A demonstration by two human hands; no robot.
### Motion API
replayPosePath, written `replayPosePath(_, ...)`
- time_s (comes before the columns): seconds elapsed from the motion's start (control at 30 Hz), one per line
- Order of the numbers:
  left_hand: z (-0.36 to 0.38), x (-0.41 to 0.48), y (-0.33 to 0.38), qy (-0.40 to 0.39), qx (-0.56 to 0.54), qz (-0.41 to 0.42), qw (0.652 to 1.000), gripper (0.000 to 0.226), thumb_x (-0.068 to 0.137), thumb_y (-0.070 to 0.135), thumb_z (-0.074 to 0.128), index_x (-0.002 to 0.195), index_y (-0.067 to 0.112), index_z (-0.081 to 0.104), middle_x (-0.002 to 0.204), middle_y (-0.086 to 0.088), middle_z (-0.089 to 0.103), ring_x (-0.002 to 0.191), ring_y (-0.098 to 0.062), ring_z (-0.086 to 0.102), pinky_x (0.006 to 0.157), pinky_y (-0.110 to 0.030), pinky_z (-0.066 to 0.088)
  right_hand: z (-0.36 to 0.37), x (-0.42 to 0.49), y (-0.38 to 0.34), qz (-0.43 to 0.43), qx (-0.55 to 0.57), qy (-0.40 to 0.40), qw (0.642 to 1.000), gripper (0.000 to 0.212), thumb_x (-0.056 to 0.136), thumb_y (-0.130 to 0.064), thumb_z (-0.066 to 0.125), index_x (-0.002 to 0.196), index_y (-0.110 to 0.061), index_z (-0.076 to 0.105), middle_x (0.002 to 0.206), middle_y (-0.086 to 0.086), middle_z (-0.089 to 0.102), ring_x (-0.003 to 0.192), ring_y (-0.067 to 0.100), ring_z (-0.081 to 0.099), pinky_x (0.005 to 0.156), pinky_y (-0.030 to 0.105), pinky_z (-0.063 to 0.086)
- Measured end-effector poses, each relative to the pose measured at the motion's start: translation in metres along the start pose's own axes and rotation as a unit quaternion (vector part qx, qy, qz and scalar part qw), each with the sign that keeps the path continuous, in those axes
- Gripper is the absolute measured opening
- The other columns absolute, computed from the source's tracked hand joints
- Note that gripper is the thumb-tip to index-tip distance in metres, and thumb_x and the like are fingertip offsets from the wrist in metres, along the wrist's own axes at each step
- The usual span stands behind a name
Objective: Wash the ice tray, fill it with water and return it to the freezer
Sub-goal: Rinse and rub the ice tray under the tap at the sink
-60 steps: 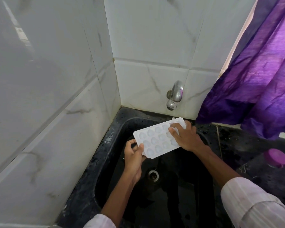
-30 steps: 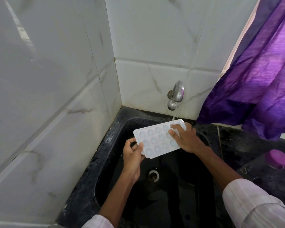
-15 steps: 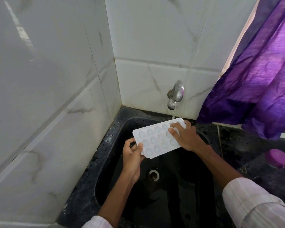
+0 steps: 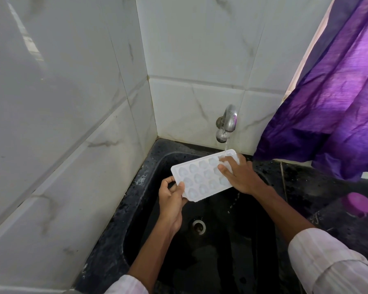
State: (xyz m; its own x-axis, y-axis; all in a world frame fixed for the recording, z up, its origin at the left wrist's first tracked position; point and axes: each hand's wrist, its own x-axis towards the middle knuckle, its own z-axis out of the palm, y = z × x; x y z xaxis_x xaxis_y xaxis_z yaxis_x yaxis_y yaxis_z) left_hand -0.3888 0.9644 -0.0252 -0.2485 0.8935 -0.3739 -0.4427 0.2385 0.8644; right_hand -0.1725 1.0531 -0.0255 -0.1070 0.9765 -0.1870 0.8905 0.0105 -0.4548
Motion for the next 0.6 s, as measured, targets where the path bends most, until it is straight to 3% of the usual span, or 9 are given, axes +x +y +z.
replayPosePath(0.1, 0.001, 0.002, 0.002, 0.008, -0.019, -0.013, 1.0, 0.025, 0.101, 0.005, 0.052, 0.126, 0.008, 0.049, 0.115, -0.009, 0.07, 0.107, -0.028, 0.069, 0.067, -0.032, 0.061, -0.001, 0.0, 0.005, -0.013, 0.047, 0.031, 0.998, 0.052, 0.094, -0.065, 0.037, 0.134, -0.032, 0.04, 0.145, -0.001, 0.035, 0.13, 0.033, 0.038, 0.106, 0.048, 0.035)
replayPosePath(0.17, 0.001, 0.002, 0.002, 0.01, -0.029, -0.02, 0.999, 0.027, 0.101, 0.005, 0.053, 0.127, 0.008, 0.049, 0.116, -0.01, 0.069, 0.107, -0.029, 0.069, 0.069, -0.034, 0.061, -0.003, -0.001, 0.007, -0.022, 0.051, 0.037, 0.998, 0.051, 0.091, -0.07, 0.037, 0.126, -0.034, 0.043, 0.141, -0.002, 0.039, 0.126, 0.032, 0.042, 0.103, 0.046, 0.039)
replayPosePath(0.33, 0.005, 0.004, 0.004, 0.011, -0.055, -0.032, 0.998, 0.03, 0.101, 0.004, 0.053, 0.13, 0.007, 0.047, 0.11, -0.009, 0.069, 0.104, -0.027, 0.069, 0.077, -0.038, 0.062, -0.009, -0.006, 0.006, -0.003, 0.008, 0.011, 1.0, 0.062, 0.075, -0.089, 0.027, 0.122, -0.05, 0.041, 0.158, 0.003, 0.019, 0.136, 0.041, 0.034, 0.107, 0.059, 0.037)
replayPosePath(0.6, 0.008, 0.007, 0.006, 0.01, -0.078, -0.042, 0.996, 0.028, 0.101, 0.003, 0.052, 0.129, 0.007, 0.047, 0.112, -0.013, 0.069, 0.101, -0.027, 0.069, 0.08, -0.041, 0.06, -0.012, -0.005, 0.001, 0.014, -0.041, -0.009, 0.999, 0.056, 0.085, -0.08, 0.032, 0.133, -0.052, 0.041, 0.16, 0.006, 0.013, 0.142, 0.039, 0.019, 0.112, 0.058, 0.027)
